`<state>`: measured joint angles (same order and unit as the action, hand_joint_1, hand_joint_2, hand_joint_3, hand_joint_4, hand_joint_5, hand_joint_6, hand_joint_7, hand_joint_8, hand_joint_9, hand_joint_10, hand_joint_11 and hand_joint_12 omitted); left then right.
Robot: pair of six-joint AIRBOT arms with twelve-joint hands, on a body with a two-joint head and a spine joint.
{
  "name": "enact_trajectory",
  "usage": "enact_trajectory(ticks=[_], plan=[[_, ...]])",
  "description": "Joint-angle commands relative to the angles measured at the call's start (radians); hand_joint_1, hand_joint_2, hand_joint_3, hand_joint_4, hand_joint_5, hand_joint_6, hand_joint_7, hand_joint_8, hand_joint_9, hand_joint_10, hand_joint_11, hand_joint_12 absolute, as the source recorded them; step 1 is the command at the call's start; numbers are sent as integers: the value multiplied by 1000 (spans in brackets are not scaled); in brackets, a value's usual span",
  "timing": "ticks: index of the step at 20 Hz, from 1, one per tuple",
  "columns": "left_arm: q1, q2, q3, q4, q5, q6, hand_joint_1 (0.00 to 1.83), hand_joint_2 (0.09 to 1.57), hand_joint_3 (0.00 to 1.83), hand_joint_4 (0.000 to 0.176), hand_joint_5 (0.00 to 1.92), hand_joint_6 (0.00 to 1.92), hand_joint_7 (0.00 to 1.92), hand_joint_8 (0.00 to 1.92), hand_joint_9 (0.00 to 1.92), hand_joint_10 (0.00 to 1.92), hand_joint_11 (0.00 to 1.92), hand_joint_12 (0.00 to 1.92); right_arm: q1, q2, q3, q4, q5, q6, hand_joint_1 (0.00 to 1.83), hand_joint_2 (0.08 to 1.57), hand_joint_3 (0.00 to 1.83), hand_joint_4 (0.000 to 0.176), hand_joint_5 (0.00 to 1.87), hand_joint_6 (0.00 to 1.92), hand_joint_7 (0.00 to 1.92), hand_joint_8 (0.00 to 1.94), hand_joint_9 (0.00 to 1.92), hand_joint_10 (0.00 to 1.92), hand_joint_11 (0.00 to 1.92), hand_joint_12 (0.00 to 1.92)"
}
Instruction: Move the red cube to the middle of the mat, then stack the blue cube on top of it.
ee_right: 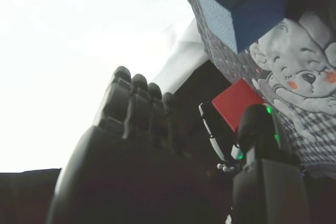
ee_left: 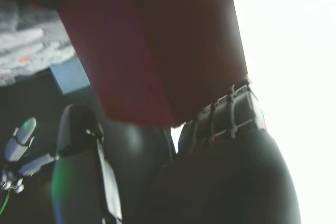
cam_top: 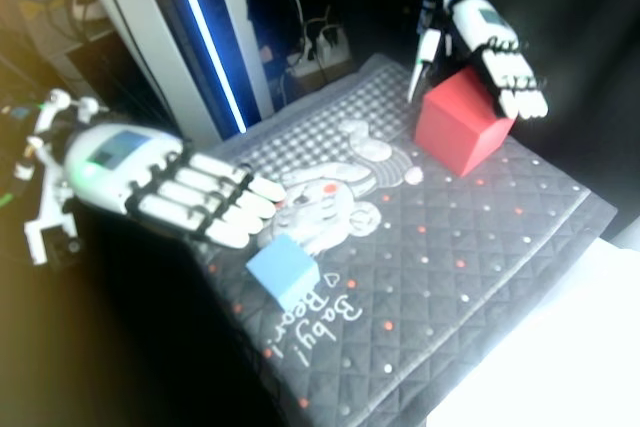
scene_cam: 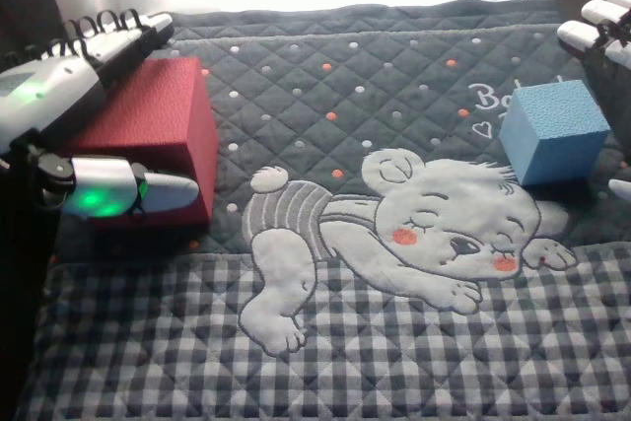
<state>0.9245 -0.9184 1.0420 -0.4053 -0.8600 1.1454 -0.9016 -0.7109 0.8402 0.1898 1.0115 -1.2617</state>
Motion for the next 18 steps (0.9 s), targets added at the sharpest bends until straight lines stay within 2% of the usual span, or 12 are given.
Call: enact_trajectory(ticks=[1, 3, 4, 5, 6, 8, 9, 11, 13, 14, 15, 18], plan=[[-15, -9, 5, 10, -57, -6, 908, 925, 0, 0, 0, 0, 0, 0, 0, 0, 0, 0, 13, 4, 6, 4, 120, -4, 606, 1250, 8, 0, 0, 0, 0, 0, 0, 0, 25, 30], [-15, -9, 6, 9, -61, -6, 961, 989, 13, 0, 96, 15, 80, 6, 52, 15, 11, 12, 12, 3, 6, 4, 120, -4, 626, 1259, 0, 0, 0, 0, 0, 0, 0, 0, 0, 322], [-15, -8, 4, 9, -66, -7, 1055, 1042, 0, 25, 340, 130, 329, 65, 120, 509, 1, 912, 11, 3, 6, 4, 120, -4, 641, 1257, 0, 0, 0, 0, 0, 0, 0, 0, 0, 340], [-15, -2, -3, 19, -85, -10, 1127, 1047, 0, 28, 263, 856, 250, 737, 55, 1209, 0, 1649, 8, 2, 6, 4, 120, -3, 626, 1264, 1, 0, 0, 0, 0, 0, 0, 0, 0, 346], [-15, 6, -13, 36, -109, -19, 1151, 1056, 0, 50, 107, 1433, 91, 1257, 10, 1533, 0, 1861, 8, 1, 6, 4, 120, -3, 621, 1266, 0, 0, 0, 0, 0, 0, 0, 0, 0, 451], [-15, 17, -26, 64, -145, -38, 1181, 1047, 0, 63, 58, 1767, 15, 1608, 0, 1775, 0, 1919, 7, 1, 6, 4, 120, -3, 630, 1268, 0, 0, 0, 0, 0, 0, 0, 0, 0, 529], [-15, 27, -38, 84, -177, -48, 1206, 1047, 0, 111, 44, 1890, 3, 1633, 0, 1750, 0, 1921, 7, 0, 6, 4, 120, -3, 637, 1270, 0, 0, 0, 0, 0, 0, 0, 0, 0, 480], [-15, 44, -58, 128, -242, -69, 1241, 1031, 0, 158, 41, 1920, 1, 1757, 0, 1870, 0, 1921, 7, -2, 7, 4, 120, -3, 621, 1270, 0, 0, 0, 0, 0, 0, 0, 0, 0, 318], [-30, 54, -70, 188, -310, -104, 1166, 1060, 2, 86, 28, 1718, 1, 1577, 0, 1739, 0, 1921, 7, -4, 9, 5, 120, -3, 622, 1265, 0, 0, 0, 0, 0, 0, 0, 0, 0, 138], [-41, 53, -72, 204, -318, -106, 1158, 1062, 2, 32, 116, 1485, 44, 1482, 0, 1664, 0, 1887, 7, -4, 10, 5, 120, -3, 636, 1269, 1, 0, 0, 0, 0, 0, 0, 0, 0, 27], [-68, 49, -74, 236, -319, -106, 1166, 1061, 1, 45, 171, 1396, 84, 1430, 0, 1623, 0, 1783, 7, -4, 10, 8, 120, -3, 621, 1272, 2, 0, 0, 0, 0, 0, 0, 0, 4, 7], [-135, -3, -49, 272, -264, -111, 1141, 1088, 8, 131, 36, 1681, 2, 1635, 0, 1777, 0, 1917, 7, -4, 11, 9, 120, -3, 708, 1269, 0, 0, 0, 0, 0, 0, 0, 0, 0, 0]])
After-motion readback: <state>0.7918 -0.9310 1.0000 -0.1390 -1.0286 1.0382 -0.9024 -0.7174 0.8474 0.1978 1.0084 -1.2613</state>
